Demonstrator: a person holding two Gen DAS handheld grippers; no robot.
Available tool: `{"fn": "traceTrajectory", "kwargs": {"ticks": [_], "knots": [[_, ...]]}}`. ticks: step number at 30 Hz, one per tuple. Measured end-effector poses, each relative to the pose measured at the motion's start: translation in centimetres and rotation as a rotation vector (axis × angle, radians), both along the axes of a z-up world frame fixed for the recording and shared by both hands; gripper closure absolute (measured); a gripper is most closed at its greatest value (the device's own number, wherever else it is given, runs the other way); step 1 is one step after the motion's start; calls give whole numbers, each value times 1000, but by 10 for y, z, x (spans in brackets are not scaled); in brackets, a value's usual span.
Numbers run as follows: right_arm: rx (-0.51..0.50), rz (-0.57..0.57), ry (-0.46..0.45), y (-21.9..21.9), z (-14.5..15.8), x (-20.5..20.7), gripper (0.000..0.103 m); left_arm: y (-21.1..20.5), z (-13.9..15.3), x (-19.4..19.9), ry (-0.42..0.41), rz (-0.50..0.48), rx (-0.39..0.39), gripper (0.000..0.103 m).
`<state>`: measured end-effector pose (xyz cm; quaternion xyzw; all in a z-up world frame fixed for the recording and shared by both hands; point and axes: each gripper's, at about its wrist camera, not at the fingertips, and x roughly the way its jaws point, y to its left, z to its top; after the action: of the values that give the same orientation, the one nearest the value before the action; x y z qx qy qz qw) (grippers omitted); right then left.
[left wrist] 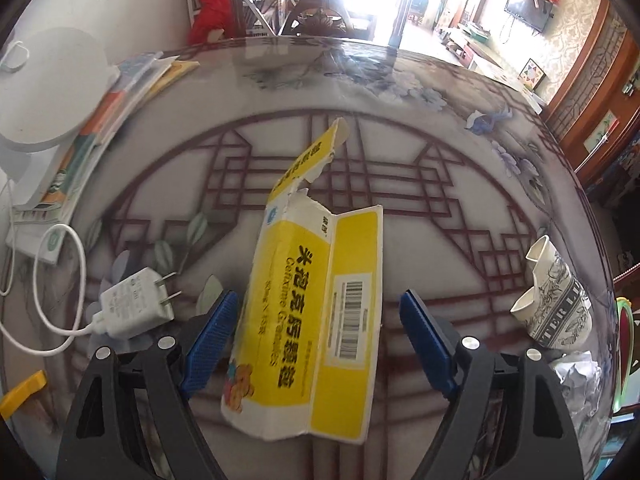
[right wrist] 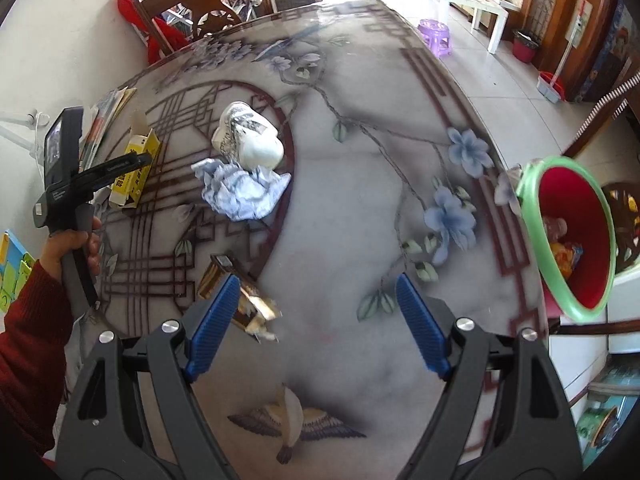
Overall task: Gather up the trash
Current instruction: 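Grasp the yellow medicine box with the left tool while the right tool grasps the white paper cup, then carry the yellow box and white paper cup over the red bin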
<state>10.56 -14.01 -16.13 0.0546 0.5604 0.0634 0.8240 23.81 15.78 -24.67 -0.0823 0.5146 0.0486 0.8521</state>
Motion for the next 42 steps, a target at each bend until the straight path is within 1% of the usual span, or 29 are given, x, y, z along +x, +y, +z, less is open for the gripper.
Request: {"fn": "traceTrajectory", "kwargs": {"ticks": [1, 2, 4, 5, 9, 12, 17, 20, 22, 24, 28, 30, 32, 34, 35, 37, 38, 40, 42], "knots": [[-4, 15, -3, 4, 0, 9, 25, -1, -1, 0, 3, 2, -1, 33], [-7, 29, -6, 7, 1, 16, 25, 1, -3, 2, 6, 6, -5, 44], [-13, 64, -16, 17, 1, 37, 24, 5, -3, 0, -6, 9, -23, 48], [-13, 82, -19, 22, 1, 48, 24, 7, -3, -1, -10, 8, -32, 53], [-15, 138, -22, 41, -5, 87, 23, 17, 1, -13, -21, 34, -75, 58], [-9, 174, -11, 54, -14, 114, 23, 20, 5, -30, -21, 60, -109, 60], [-45, 224, 35, 71, -37, 152, 23, 21, 8, -60, -7, 95, -139, 60], [-34, 242, 68, 77, -50, 165, 23, 20, 5, -72, 16, 103, -153, 60], [-33, 252, 85, 81, -57, 172, 23, 18, 3, -76, 21, 95, -149, 56], [-34, 262, 99, 84, -63, 176, 23, 15, 3, -76, 24, 82, -119, 50], [-23, 276, 121, 88, -72, 180, 23, 16, 0, -70, 30, 82, -125, 43], [-22, 277, 132, 89, -76, 182, 23, 18, -2, -68, 36, 97, -124, 34], [-19, 273, 143, 89, -79, 183, 23, 20, -4, -68, 40, 109, -131, 33], [-8, 270, 146, 88, -80, 183, 23, 20, -6, -67, 42, 110, -130, 34], [-7, 275, 143, 88, -80, 182, 26, 19, -7, -67, 45, 107, -124, 40], [17, 285, 137, 88, -78, 180, 43, 16, -6, -67, 42, 98, -112, 48], [28, 287, 135, 88, -77, 178, 58, 15, -5, -68, 37, 93, -117, 51], [15, 291, 113, 91, -70, 174, 58, 14, 1, -70, 22, 89, -123, 57], [26, 288, 85, 91, -61, 169, 58, 11, 9, -73, 2, 83, -123, 59]]}}
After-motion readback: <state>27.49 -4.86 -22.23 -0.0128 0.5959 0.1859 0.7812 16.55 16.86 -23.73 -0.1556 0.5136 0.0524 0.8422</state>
